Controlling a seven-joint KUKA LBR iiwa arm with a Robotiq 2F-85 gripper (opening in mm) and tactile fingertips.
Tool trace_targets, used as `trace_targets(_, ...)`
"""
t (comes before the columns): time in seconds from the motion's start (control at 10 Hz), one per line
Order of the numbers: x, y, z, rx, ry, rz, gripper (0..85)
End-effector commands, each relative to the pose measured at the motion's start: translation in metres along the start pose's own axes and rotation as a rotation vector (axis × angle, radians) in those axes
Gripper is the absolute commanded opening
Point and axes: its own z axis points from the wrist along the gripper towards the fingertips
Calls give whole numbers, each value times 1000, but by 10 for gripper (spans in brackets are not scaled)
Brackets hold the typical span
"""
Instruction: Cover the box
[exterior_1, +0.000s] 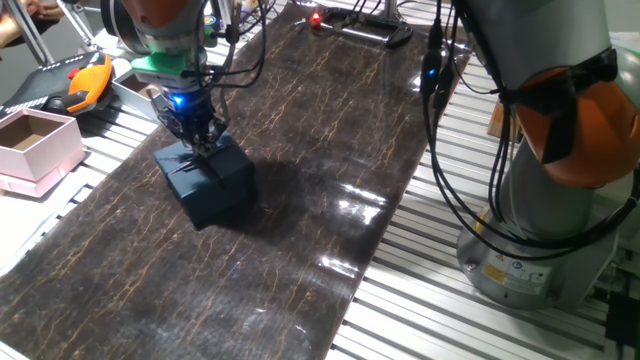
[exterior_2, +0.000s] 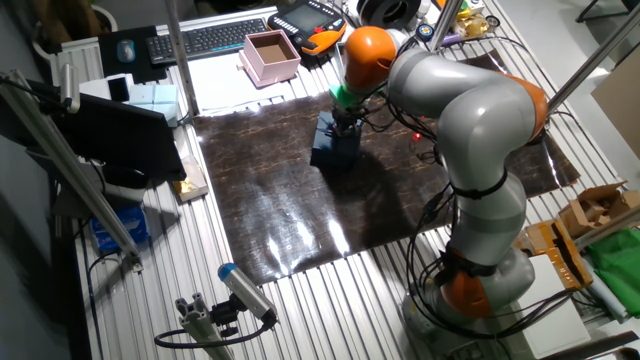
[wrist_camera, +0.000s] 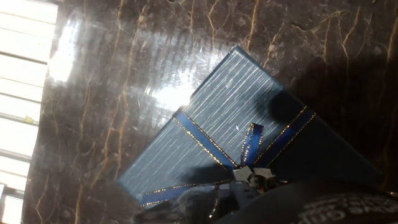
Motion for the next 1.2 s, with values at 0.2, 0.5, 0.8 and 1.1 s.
trace_targets(0.2, -1, -1, 1, 0, -14, -5, 343)
trace_targets(0.5, 0, -4, -8, 8, -31, -19, 383)
trace_targets(0.8, -5, -10, -27, 15, -38, -53, 220)
trace_targets(1.1, -21, -20, -51, 33, -29, -129, 7)
